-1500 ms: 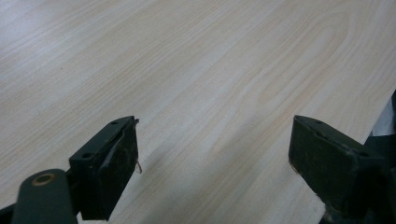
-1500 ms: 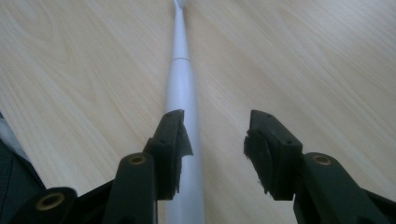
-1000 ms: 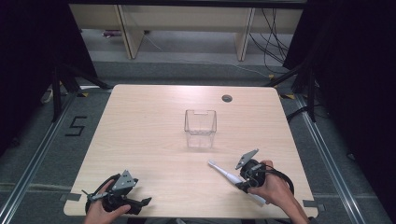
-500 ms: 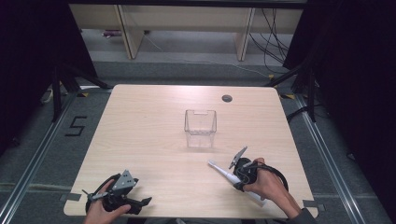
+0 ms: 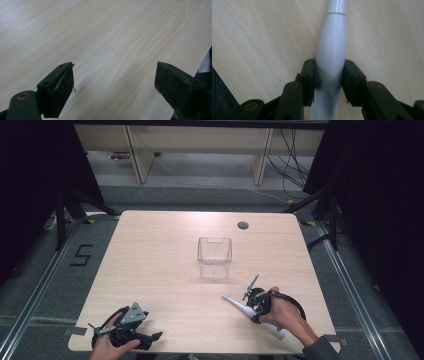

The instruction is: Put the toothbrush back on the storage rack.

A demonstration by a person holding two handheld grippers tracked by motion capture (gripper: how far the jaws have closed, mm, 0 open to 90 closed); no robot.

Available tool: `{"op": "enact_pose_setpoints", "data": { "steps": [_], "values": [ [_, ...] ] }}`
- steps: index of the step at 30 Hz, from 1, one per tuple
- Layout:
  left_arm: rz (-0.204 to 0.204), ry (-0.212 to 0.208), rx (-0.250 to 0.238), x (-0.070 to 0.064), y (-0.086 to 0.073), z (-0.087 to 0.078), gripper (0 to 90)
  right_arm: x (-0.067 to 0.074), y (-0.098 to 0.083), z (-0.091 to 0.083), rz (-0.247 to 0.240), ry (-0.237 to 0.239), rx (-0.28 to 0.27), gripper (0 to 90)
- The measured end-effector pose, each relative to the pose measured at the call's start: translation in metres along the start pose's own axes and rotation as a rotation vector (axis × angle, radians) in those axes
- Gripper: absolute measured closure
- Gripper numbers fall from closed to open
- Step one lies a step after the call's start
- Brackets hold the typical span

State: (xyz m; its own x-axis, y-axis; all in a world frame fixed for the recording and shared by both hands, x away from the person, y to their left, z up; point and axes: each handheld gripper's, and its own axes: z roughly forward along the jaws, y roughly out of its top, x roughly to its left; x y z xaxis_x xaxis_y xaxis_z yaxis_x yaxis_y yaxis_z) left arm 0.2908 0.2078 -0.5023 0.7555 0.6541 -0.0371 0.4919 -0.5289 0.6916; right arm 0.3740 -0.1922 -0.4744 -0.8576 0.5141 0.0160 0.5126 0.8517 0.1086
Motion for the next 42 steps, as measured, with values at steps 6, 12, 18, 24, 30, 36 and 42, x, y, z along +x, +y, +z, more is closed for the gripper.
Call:
{"op": "enact_pose_setpoints", "data": {
  "steps": [6, 12, 18, 24, 30, 36, 42],
  "values": [
    [0.000, -0.001, 0.001, 0.000, 0.000, 0.001, 15.4, 0.001, 0.003, 0.000, -0.015, -0.001, 0.031, 66.4],
    [-0.001, 0.000, 0.001, 0.000, 0.000, 0.001, 15.4, 0.002, 0.007, 0.000, -0.017, -0.003, 0.052, 66.5],
    [0.002, -0.001, 0.001, 0.000, 0.000, 0.001, 15.4, -0.001, 0.005, 0.000, -0.020, -0.018, 0.063, 66.7],
    [0.001, -0.002, 0.002, 0.000, 0.000, 0.001, 15.4, -0.001, 0.005, 0.000, -0.029, -0.024, 0.065, 66.7],
    [-0.002, -0.001, 0.001, 0.000, 0.000, 0.000, 15.4, 0.001, 0.003, -0.003, -0.051, -0.017, 0.035, 66.9],
    [-0.002, -0.001, 0.001, 0.000, 0.000, 0.000, 15.5, -0.001, -0.009, -0.020, -0.003, -0.041, -0.044, 67.0],
    [0.000, -0.001, 0.002, 0.000, 0.000, 0.001, 15.4, -0.008, -0.025, -0.037, 0.006, -0.038, -0.180, 67.0]
  ]
}}
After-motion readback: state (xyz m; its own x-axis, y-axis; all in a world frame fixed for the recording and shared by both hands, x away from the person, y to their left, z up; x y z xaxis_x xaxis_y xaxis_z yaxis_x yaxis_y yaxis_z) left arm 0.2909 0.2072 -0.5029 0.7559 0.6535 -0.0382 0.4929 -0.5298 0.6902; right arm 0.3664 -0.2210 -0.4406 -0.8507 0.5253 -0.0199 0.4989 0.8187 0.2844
